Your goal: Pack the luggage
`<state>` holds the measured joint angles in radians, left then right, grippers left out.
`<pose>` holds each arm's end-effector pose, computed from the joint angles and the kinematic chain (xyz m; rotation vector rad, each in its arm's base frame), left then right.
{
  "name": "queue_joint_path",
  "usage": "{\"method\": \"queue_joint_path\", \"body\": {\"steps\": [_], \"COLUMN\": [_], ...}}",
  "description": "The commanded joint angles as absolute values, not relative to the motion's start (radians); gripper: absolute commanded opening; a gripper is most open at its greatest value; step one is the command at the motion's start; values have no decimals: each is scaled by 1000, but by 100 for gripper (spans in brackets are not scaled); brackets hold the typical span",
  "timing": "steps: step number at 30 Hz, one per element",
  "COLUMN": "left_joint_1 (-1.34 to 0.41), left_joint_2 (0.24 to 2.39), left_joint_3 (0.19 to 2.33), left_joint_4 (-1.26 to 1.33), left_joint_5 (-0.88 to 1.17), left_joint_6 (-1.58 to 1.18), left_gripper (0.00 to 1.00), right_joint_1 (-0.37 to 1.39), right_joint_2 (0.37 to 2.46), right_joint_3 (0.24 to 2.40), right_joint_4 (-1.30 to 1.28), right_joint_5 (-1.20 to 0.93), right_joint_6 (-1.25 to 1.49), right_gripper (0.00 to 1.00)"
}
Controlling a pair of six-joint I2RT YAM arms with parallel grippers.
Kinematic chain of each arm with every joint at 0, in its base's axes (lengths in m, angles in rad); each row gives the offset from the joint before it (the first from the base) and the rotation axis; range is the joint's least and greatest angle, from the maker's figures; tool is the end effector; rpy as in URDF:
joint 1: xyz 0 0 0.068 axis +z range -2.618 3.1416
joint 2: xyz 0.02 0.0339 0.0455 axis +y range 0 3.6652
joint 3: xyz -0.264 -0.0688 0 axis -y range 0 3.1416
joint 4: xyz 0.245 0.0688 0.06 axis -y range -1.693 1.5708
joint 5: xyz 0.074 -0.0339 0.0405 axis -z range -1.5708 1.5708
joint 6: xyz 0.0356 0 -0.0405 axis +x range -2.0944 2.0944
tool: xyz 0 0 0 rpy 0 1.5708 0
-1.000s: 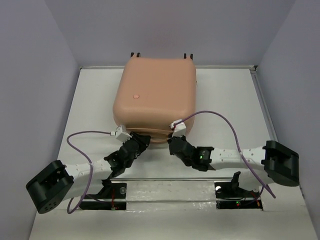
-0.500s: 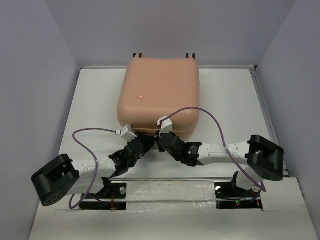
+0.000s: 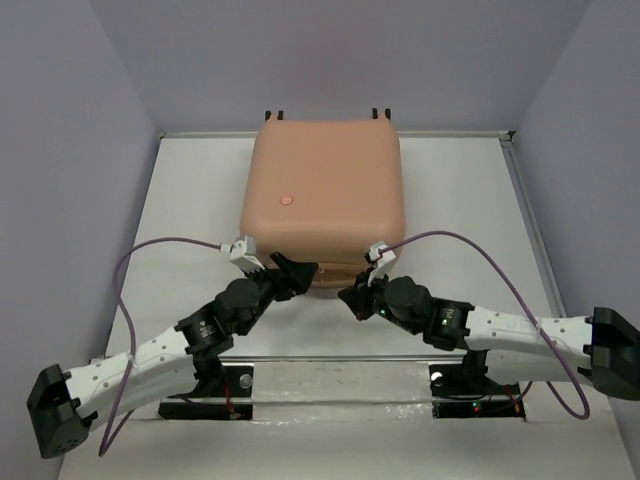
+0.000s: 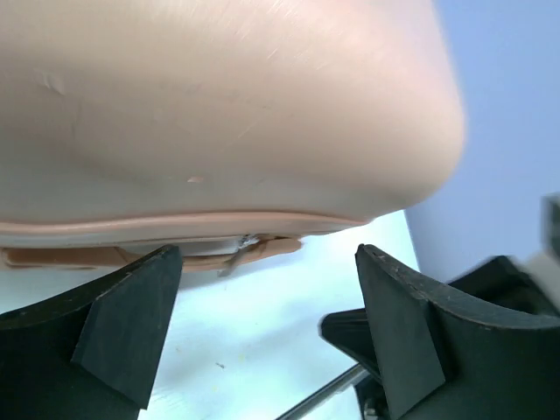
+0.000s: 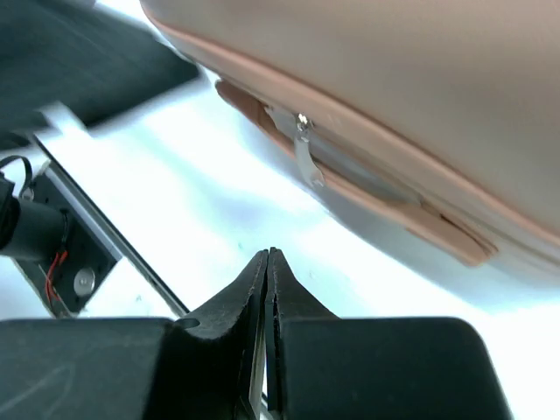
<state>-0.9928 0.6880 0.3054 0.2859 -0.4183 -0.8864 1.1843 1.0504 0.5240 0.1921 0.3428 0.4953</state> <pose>0.1060 -0.1360 0.2350 -0.2426 1.7579 -1.0587 0.0986 0.2106 0.2361 -0.4337 1.9213 0.8093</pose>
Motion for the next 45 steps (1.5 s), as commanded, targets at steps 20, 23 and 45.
{"method": "queue_joint_path", "body": {"steps": [20, 23, 45], "left_joint_1": [-258, 10, 28], "left_joint_2": [866, 983, 1244], "left_joint_3": [971, 931, 534], "left_joint_4": [-152, -45, 307], "left_joint_5": [-175, 59, 173], "left_joint_6": [-572, -627, -847], "left_gripper": [22, 26, 24], "right_joint_1": [924, 859, 235], "right_joint_2": [764, 773, 1784], "right_joint_3": [607, 632, 1452], "right_joint_4": [-379, -429, -181], "right_joint_5": [583, 618, -181], "right_joint_6": [643, 647, 379], "right_gripper": [7, 7, 8]}}
